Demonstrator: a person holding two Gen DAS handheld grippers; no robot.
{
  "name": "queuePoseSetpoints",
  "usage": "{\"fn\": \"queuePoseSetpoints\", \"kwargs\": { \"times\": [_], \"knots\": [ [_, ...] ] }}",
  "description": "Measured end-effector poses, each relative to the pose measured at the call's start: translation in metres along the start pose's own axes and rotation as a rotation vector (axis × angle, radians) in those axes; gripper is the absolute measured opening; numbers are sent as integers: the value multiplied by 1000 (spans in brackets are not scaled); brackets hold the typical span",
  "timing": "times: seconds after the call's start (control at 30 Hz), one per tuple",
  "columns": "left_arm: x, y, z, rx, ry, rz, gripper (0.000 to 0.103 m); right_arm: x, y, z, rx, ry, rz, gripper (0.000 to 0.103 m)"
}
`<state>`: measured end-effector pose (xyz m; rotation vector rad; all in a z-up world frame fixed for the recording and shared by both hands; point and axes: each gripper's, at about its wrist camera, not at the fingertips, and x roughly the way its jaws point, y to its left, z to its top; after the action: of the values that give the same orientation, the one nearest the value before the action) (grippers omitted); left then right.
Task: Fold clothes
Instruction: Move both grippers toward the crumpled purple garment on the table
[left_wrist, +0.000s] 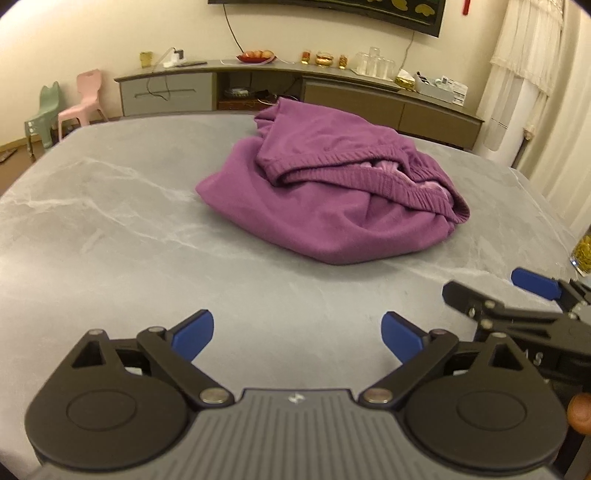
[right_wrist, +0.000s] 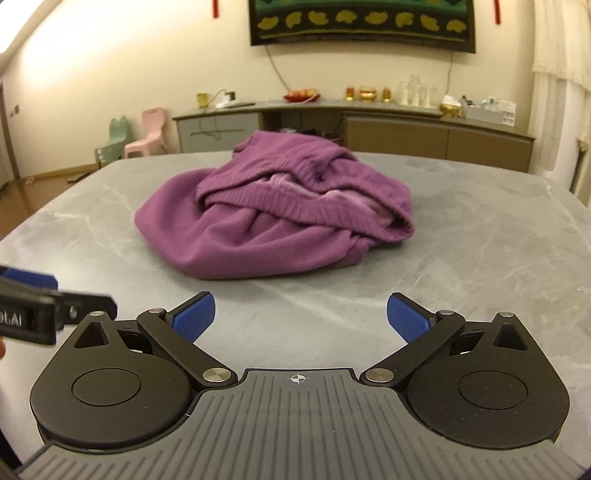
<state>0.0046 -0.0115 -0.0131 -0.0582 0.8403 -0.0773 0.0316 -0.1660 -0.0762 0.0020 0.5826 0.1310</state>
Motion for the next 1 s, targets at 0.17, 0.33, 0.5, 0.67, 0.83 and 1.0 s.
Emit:
{"fn": "queuePoseSetpoints", "kwargs": {
  "times": [0.17,0.33,0.5,0.67,0.83,1.0],
  "knots": [
    [4,0,-3,0,19,-11,69,0,-3,0,3,21,-37,57],
    [1,0,-4,3,18,-7,11,1,-4,-2,7,37,10,0],
    [-5,-6,-5,39,-21,-4,0,-1,0,-2,2,27,24,0],
    [-7,-11,-2,46,-46,6,0,0,-1,-3,3,33,28,0],
    [-3,-9,-1,46,-26,-12,0,2,-2,-5,4,38,8,0],
    [6,-1,4,-1,-14,-12,79,13,-6,-8,22,80,-47,45]
  ]
}}
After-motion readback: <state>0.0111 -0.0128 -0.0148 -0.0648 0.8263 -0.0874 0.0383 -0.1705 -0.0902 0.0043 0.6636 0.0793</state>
